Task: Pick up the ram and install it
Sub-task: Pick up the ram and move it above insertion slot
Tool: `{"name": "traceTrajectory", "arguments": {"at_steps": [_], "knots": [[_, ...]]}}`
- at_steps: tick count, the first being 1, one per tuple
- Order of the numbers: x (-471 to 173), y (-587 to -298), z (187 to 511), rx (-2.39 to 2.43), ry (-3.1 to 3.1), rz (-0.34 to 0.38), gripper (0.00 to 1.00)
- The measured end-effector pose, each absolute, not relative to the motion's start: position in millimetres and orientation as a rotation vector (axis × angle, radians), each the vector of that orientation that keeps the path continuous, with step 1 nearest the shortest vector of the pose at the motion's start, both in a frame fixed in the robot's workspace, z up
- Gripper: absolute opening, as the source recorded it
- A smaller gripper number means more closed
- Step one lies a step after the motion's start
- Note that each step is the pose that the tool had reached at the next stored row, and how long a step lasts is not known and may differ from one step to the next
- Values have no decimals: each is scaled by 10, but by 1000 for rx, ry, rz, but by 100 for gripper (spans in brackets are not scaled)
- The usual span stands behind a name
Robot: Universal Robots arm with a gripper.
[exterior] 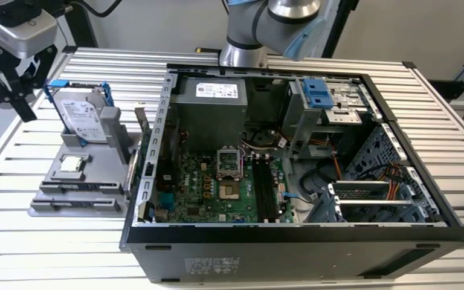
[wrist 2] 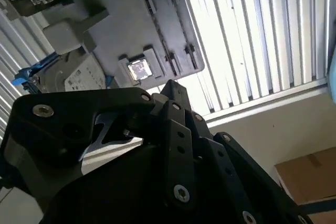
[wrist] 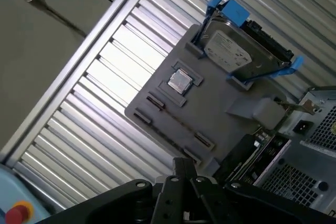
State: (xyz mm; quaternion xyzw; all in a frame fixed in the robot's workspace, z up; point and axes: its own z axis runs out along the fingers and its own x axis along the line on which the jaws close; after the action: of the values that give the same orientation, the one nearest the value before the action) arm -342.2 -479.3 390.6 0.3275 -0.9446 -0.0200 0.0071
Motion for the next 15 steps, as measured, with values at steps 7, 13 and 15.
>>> {"name": "traceTrajectory", "arguments": {"at_steps": [7,13,15], "knots": [[-3423,-4794,3906,1207,-2882,-61,0],[-3422,-4793,3906,1356,-2818,-60,0],[-3422,-4793,3907,1396,-2804,-60,0]]}}
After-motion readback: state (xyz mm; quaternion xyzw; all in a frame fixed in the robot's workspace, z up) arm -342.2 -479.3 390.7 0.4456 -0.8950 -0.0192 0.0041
